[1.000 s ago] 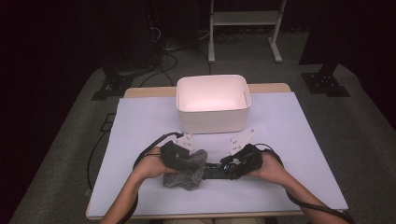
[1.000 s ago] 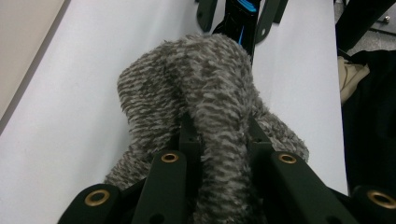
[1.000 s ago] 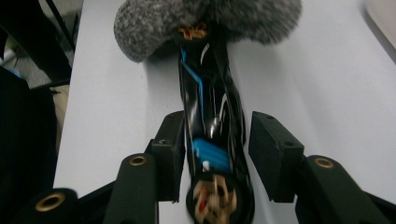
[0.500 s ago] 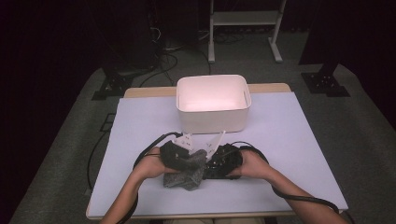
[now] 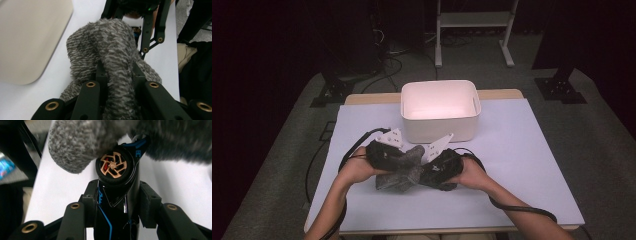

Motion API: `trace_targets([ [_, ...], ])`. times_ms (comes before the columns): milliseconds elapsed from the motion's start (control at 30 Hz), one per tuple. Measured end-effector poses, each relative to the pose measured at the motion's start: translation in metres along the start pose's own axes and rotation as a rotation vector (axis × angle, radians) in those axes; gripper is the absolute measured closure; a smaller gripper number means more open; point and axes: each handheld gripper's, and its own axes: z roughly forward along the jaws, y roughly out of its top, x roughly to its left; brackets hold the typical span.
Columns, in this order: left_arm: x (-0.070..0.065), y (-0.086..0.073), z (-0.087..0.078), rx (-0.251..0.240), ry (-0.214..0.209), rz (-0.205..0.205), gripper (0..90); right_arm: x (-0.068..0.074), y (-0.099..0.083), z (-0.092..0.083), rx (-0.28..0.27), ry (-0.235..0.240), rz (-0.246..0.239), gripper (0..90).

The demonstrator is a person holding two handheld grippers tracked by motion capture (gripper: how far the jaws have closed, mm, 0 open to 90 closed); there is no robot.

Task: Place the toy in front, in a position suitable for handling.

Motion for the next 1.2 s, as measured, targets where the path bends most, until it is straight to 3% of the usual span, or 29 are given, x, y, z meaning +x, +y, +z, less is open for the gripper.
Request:
trace_targets([
  [200, -0.001, 0.004, 0.0, 0.015, -0.002, 0.002, 74.9, 0.005, -0.012, -0.007, -0.057, -0.017, -0.005, 56.2],
  [533, -0.005, 0.02, 0.007, 0.019, -0.021, 0.039, 74.9, 0.01, -0.04, -0.043, -0.123, -0.05, 0.028, 55.8],
  [767, -0.01, 0.036, 0.014, 0.027, -0.04, 0.073, 74.9, 0.011, -0.056, -0.074, -0.122, -0.098, 0.061, 55.0],
  [967, -0.011, 0.042, 0.021, 0.044, -0.05, 0.08, 74.9, 0.014, -0.062, -0.091, -0.102, -0.098, 0.068, 56.3],
  [1200, -0.01, 0.043, 0.014, 0.042, -0.04, 0.087, 74.9, 0.021, -0.057, -0.088, -0.119, -0.098, 0.03, 56.7],
])
